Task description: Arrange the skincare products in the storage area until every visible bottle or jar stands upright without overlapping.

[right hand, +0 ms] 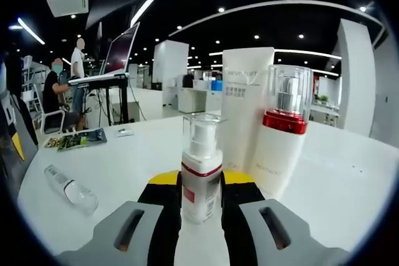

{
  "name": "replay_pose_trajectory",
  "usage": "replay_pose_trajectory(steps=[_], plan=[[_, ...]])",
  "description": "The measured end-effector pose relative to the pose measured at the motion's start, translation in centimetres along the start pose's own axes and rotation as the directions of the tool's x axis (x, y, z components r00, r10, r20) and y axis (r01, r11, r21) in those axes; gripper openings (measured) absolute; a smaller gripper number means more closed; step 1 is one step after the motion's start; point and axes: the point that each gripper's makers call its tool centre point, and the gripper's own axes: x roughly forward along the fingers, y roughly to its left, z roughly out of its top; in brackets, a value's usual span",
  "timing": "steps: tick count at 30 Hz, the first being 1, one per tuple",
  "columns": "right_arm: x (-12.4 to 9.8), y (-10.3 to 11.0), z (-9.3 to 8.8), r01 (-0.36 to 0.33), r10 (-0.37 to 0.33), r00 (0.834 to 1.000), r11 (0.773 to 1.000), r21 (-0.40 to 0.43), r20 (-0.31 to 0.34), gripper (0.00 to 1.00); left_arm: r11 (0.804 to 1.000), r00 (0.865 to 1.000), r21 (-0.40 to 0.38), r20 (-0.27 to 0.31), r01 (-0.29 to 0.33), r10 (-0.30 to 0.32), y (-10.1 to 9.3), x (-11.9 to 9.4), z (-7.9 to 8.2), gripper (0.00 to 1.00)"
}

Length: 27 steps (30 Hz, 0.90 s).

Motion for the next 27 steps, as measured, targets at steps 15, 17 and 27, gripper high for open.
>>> replay_pose_trajectory(steps=[15,17,27], plan=[[0.68,-0.53,-0.64,0.005,-0.003,0.999,1.0,0.021,-0.053,0.26,1.0,1.0,-0.005,-0.002,-0.001,0.001,0.05,0.01,-0.06,0.43],[0.5,-0.5,-0.43,0.009,-0.008,0.999,1.0,0.016,-0.046,0.29,1.0,1.0,-0.003,-0.002,0.0,0.0,0.02,-0.03,-0.02,0.42],[0.12,-0.64,-0.42,0.033,-0.031,0.998,0.998,0.044,-0.062,0.25,1.0,1.0,0.001,0.005,-0.003,0.003,0.05,-0.08,0.07,0.42]])
